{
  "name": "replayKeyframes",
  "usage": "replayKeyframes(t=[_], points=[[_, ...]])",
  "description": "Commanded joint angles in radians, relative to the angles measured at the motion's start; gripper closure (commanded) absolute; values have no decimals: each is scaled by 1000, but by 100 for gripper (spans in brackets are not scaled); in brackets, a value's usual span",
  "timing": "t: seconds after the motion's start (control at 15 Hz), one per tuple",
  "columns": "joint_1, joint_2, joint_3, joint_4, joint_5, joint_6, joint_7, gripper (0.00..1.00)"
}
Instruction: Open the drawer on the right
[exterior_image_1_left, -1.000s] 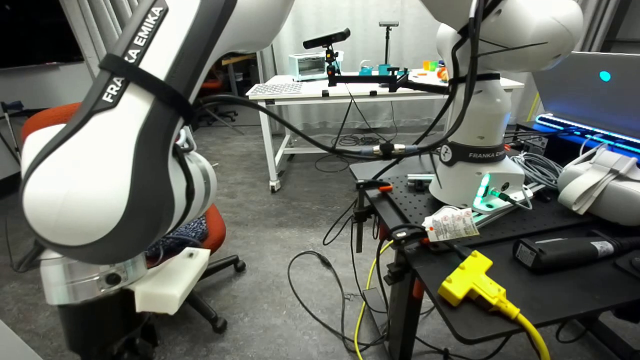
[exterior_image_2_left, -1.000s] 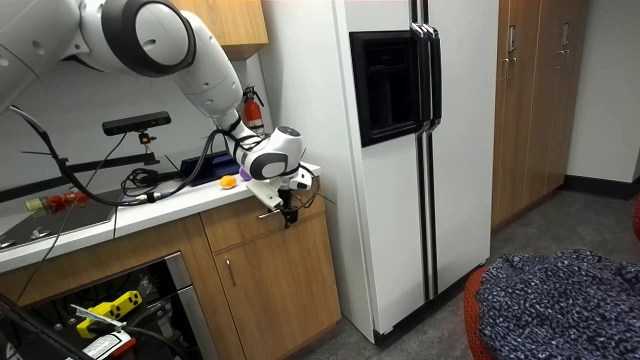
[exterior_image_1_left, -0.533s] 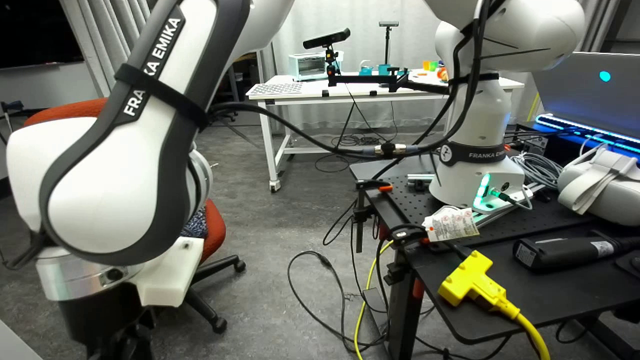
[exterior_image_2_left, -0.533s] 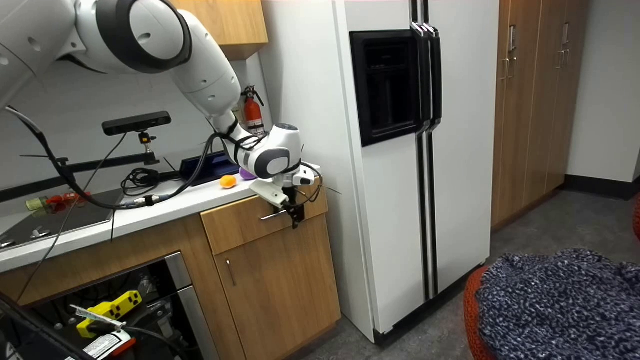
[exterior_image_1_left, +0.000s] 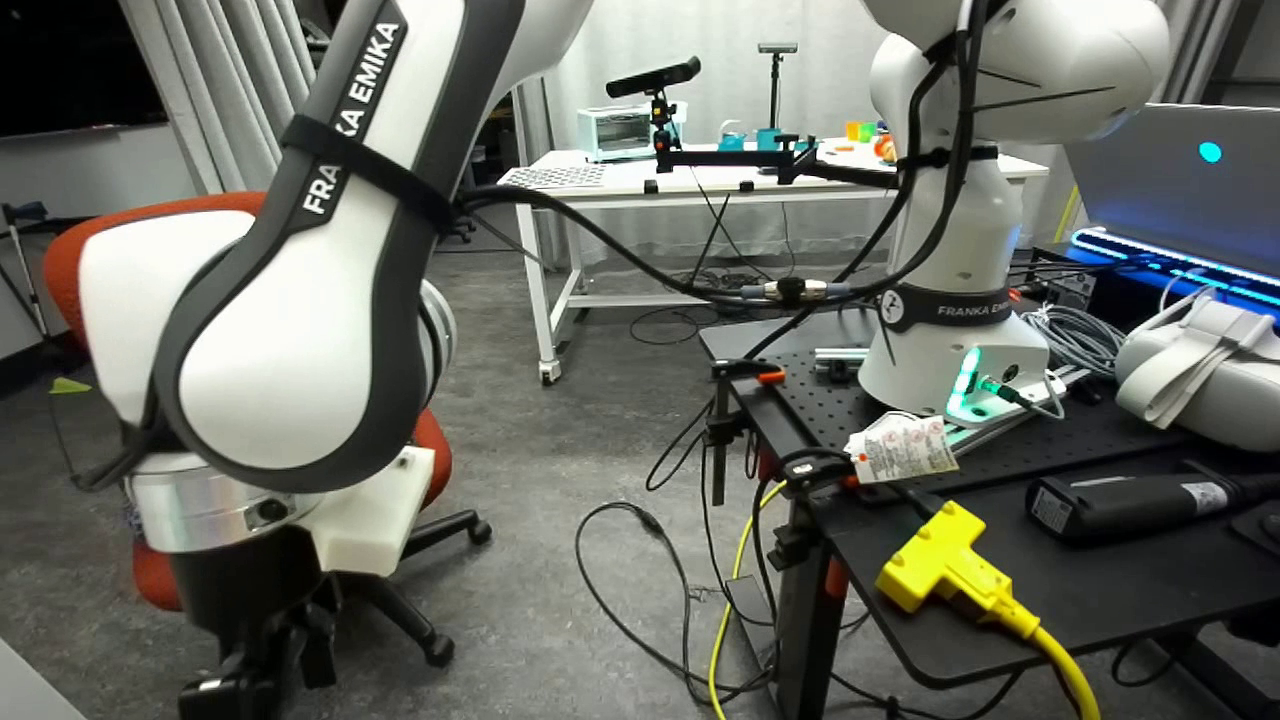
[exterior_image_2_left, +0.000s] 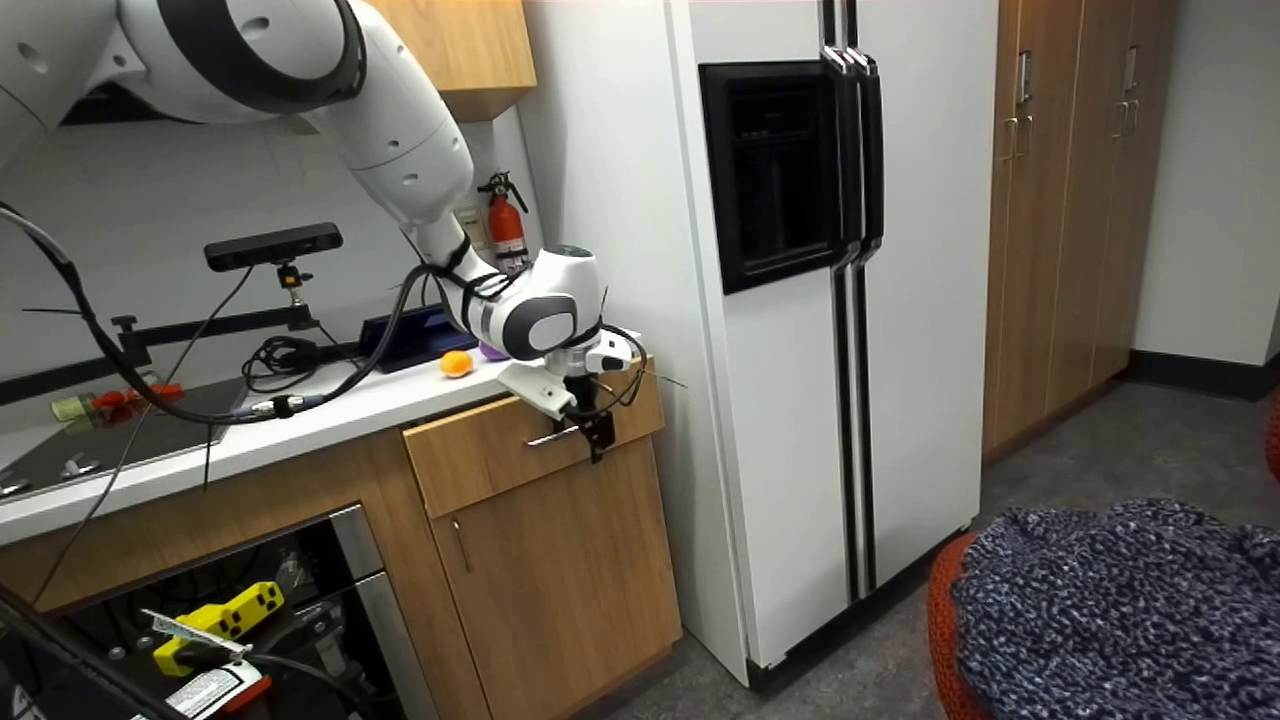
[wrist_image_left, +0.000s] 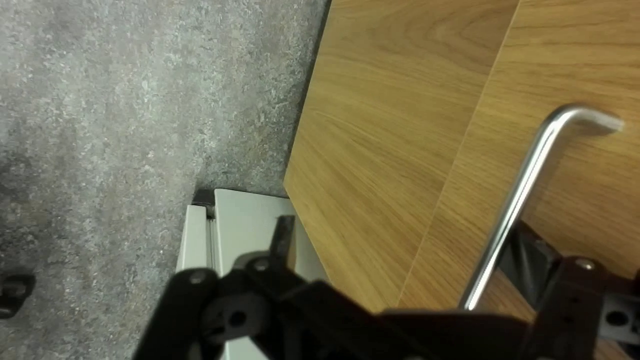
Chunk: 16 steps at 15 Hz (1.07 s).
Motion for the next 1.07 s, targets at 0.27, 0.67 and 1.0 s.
replayKeyframes(t=[0.27,0.67,1.0], points=[[-62,-211,10,-191,-6,66,-6,0],[-226,-342,170,-247,156,166,-45,0],[-258,-501,205,-247,272,102,-115,8]])
